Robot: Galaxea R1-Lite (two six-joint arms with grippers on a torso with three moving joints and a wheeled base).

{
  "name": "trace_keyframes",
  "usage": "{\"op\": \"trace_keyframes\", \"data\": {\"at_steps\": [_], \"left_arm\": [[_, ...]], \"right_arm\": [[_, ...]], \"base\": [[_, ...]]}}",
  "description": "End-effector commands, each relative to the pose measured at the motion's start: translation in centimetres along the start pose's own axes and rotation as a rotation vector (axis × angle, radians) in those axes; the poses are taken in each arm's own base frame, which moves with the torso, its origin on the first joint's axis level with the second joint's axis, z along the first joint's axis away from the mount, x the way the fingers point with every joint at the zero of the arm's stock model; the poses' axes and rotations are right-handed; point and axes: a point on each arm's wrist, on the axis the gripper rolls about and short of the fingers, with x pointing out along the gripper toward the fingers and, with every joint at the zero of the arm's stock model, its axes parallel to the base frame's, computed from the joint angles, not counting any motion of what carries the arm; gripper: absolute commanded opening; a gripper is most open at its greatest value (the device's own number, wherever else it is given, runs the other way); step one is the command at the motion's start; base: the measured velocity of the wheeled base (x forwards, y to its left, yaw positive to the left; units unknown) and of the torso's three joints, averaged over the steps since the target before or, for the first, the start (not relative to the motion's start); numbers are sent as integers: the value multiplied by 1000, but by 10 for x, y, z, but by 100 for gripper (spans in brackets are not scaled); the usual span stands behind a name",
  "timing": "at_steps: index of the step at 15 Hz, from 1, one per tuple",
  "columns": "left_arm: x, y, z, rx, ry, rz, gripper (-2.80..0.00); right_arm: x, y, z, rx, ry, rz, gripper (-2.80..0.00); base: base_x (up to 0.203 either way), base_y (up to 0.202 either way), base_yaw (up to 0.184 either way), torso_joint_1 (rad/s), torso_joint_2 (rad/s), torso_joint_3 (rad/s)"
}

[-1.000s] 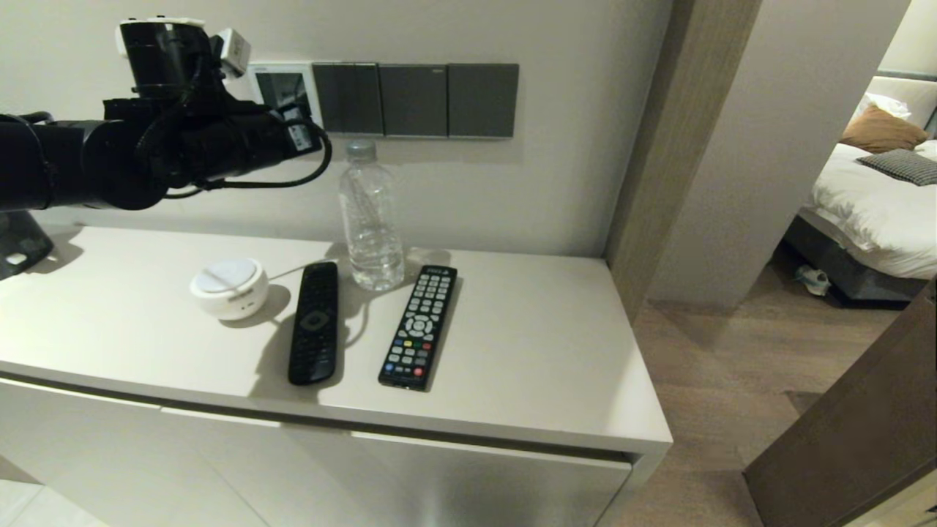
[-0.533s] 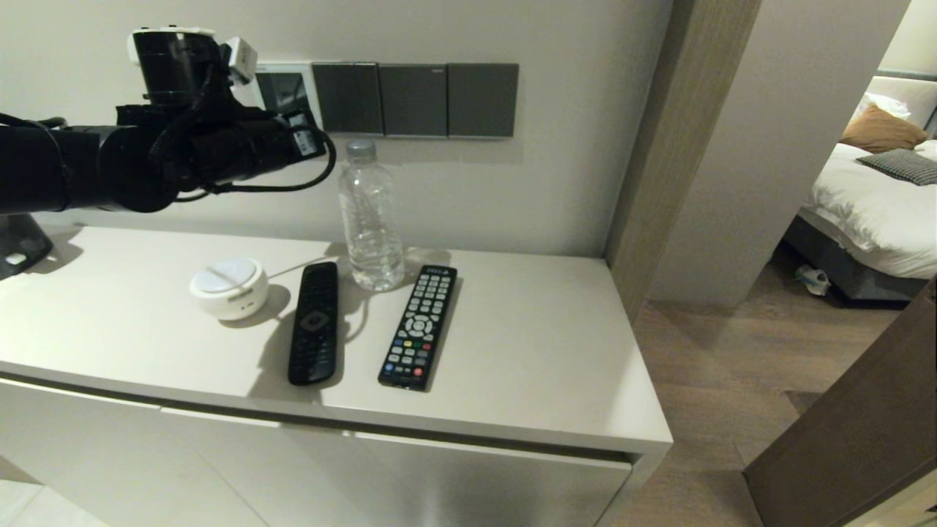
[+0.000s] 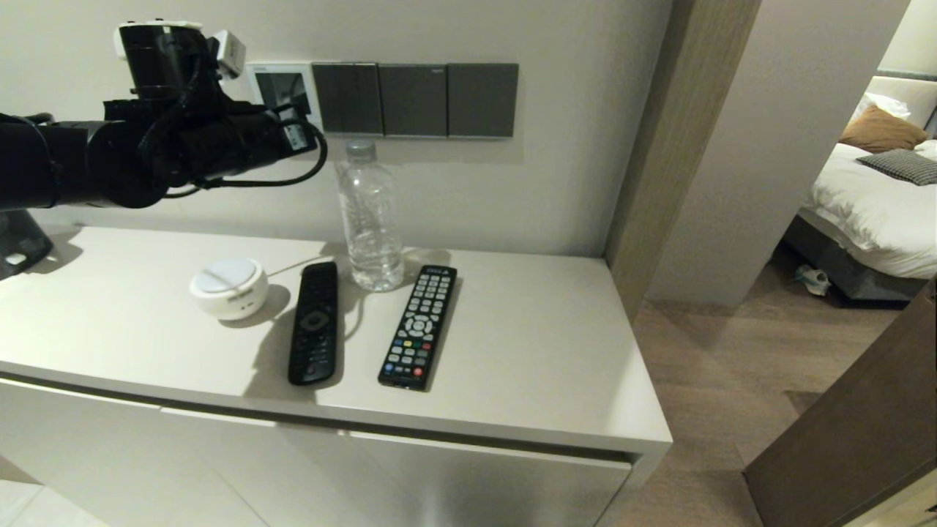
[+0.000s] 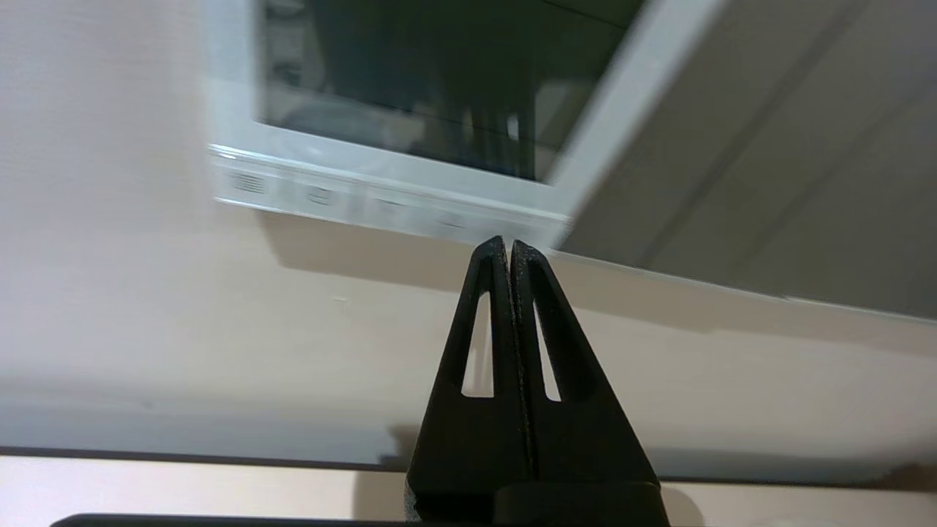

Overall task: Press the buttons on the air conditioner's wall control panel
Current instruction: Turn on the central air conditioner

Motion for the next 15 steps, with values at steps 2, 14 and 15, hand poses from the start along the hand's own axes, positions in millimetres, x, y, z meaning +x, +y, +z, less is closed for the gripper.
{"op": "trace_keyframes", "data": {"at_steps": [2,14,15], "left_arm": [[3,1,-1,-2,1,1,-280],[-3,1,0,-6,3,0,-280],[-8,-1,3,-5,-3,-1,-280]], "right_arm": [[0,0,0,-1,3,-1,-280],[0,0,0,0,3,0,-280],[0,0,0,0,3,0,-280]], "base": [[0,0,0,0,0,0],[0,0,0,0,0,0],[0,0,0,0,0,0]]}}
